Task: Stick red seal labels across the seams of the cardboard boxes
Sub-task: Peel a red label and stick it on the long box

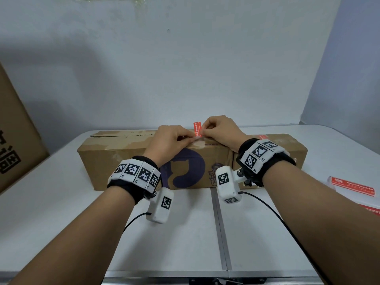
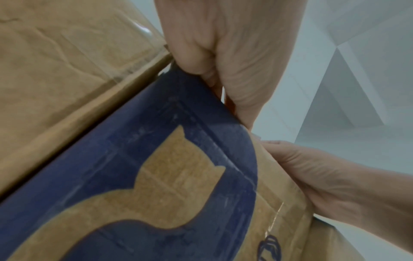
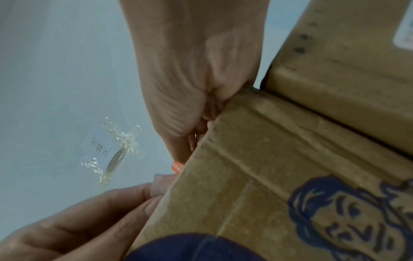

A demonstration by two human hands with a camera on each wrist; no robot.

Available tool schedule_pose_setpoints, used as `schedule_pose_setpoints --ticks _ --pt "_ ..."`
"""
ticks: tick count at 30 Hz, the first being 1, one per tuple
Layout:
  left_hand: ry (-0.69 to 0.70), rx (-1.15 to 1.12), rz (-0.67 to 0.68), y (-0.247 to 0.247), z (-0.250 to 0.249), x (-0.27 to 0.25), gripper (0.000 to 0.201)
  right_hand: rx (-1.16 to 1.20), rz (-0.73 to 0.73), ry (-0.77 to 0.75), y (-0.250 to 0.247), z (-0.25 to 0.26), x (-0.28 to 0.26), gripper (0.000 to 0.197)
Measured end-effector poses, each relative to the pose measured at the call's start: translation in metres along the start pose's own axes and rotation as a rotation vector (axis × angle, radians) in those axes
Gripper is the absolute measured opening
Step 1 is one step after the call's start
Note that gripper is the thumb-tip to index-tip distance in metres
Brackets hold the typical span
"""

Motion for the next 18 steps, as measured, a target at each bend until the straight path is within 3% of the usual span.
schedule_pose_setpoints --ticks 12,18 --pt "0.158 0.186 0.065 0.0009 -0.0077 0.0011 0.021 -0.104 0.058 -0.075 0.0024 0.0019 -0.0004 0.013" --pt "0.135 0.252 0.147 0.0002 -0.0017 0.004 0.023 -0.149 0.07 -0.078 0.0037 0.0034 -0.0003 0.014"
Point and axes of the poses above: each hand's wrist, its own x-axis towards the middle knuckle, its own y-axis out of the palm, z = x × y, the point moved 4 cm from there along x, towards the middle knuckle, and after that the axes turned 7 degrees about -y, right-handed, at the moved point
